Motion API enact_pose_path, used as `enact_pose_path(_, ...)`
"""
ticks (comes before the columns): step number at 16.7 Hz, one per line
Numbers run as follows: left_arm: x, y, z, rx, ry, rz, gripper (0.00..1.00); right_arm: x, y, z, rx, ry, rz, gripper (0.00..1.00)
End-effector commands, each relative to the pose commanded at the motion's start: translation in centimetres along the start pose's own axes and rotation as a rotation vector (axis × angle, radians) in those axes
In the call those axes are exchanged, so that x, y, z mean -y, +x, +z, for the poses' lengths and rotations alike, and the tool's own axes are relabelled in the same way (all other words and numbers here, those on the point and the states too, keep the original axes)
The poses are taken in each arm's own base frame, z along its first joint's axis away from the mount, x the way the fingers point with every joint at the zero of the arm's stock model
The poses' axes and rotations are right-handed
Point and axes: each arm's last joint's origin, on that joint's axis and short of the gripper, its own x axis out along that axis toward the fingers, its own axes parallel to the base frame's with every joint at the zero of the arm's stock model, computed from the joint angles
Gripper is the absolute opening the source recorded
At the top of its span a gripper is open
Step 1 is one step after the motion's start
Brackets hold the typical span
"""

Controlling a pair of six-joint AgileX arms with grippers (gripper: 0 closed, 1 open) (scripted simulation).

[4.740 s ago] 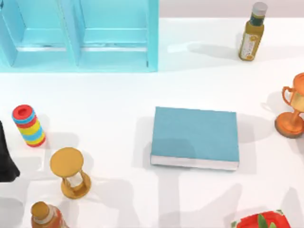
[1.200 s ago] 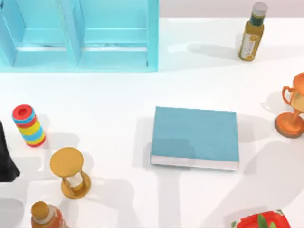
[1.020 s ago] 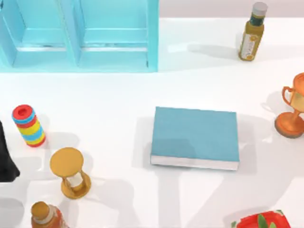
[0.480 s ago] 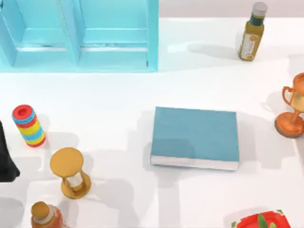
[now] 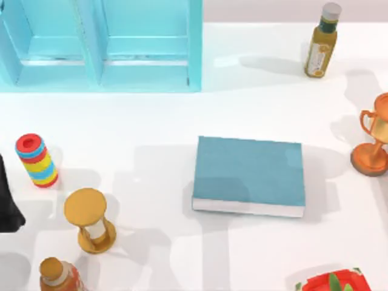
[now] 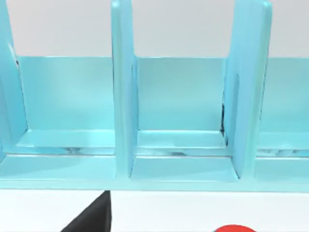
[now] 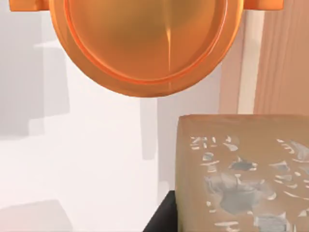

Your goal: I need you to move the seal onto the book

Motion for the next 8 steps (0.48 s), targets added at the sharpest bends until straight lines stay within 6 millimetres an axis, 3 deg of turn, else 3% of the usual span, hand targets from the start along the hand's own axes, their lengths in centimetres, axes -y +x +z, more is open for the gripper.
enact_pose_path(2, 0.0, 0.0, 0.0, 0.0, 0.0, 0.0, 1.0, -0.4, -0.2, 0.1, 0.015, 0.0, 0.001, 0.0)
enact_pose_path(4, 0.0, 0.0, 0.0, 0.0, 0.0, 0.0, 1.0, -2.1, -0.7, 0.6, 0.056, 0.0, 0.008, 0.0)
enact_pose_path(8, 0.0, 0.0, 0.0, 0.0, 0.0, 0.0, 1.0, -8.2, -0.4, 2.1, 0.123, 0.005, 0.043, 0.0)
